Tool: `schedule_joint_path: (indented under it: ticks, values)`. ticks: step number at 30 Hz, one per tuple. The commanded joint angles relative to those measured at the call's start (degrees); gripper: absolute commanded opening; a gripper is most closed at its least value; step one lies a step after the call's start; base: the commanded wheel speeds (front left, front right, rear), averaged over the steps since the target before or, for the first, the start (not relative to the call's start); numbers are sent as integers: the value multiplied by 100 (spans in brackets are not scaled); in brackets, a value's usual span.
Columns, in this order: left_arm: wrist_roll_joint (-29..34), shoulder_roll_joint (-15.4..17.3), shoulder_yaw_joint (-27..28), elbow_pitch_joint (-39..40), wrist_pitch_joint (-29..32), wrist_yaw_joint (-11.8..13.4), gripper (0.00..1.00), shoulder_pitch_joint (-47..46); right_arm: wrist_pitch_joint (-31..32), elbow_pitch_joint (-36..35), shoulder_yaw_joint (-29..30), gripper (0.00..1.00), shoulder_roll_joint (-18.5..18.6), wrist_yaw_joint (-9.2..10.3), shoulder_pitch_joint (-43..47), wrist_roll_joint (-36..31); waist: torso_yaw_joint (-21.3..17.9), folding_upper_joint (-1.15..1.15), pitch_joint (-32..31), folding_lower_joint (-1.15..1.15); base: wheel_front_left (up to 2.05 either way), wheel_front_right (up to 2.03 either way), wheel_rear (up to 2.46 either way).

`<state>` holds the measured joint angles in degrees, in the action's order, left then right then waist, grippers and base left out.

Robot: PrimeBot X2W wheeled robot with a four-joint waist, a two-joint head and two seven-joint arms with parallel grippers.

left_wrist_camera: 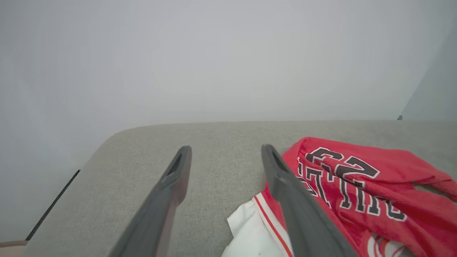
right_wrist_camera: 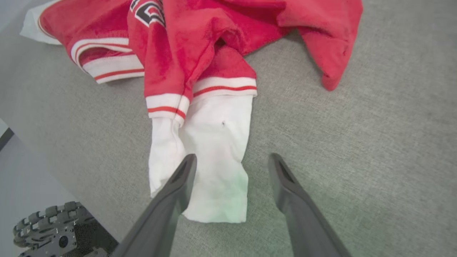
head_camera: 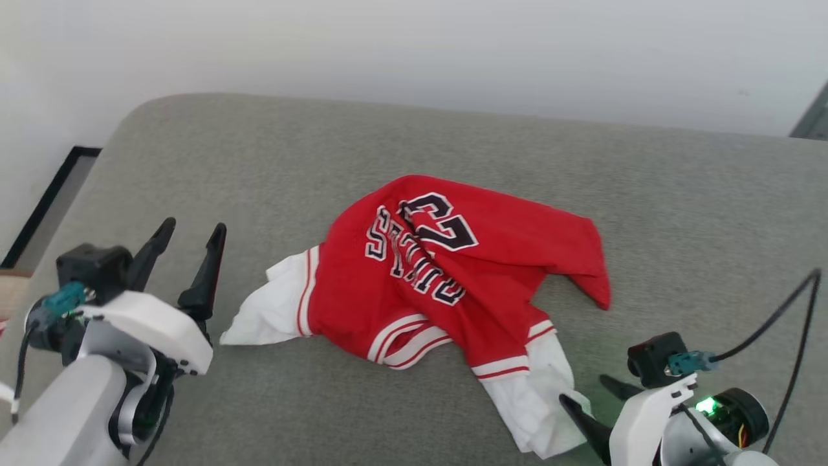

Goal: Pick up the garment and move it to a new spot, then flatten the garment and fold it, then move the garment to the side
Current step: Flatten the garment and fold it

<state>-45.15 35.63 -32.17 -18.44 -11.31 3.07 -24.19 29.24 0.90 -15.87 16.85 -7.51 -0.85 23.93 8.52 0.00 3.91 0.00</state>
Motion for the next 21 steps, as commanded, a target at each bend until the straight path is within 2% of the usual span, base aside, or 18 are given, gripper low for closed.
schedule_joint_path:
  ticks: [1, 6, 10, 15, 20, 21]
  values:
    - [-37, -24, 45, 60, -64, 53, 100, 115, 94, -18, -46, 100, 34, 4, -35, 69, 129, 0, 60, 0, 0, 0, 0]
    - [-125, -75, 173, 258, -224, 203, 100, 477, 571, -182, -208, 100, 192, 4, -81, 254, 382, 0, 155, 0, 0, 0, 0]
    - [-146, -131, 232, 334, -295, 226, 100, 654, 839, -289, -323, 100, 285, 4, -118, 276, 565, 0, 236, 0, 0, 0, 0]
    - [-65, -244, 346, 370, -359, 209, 100, 750, 1111, -248, -484, 100, 352, 4, -210, 269, 768, 0, 343, 0, 0, 0, 0]
    - [83, -410, 567, 375, -392, 107, 100, 896, 1183, 183, -876, 100, 499, 5, -476, 17, 926, 0, 433, 0, 0, 0, 0]
    - [121, -452, 634, 389, -393, 104, 100, 919, 1147, 293, -907, 42, 495, 5, -518, 19, 943, 0, 439, 0, 0, 0, 0]
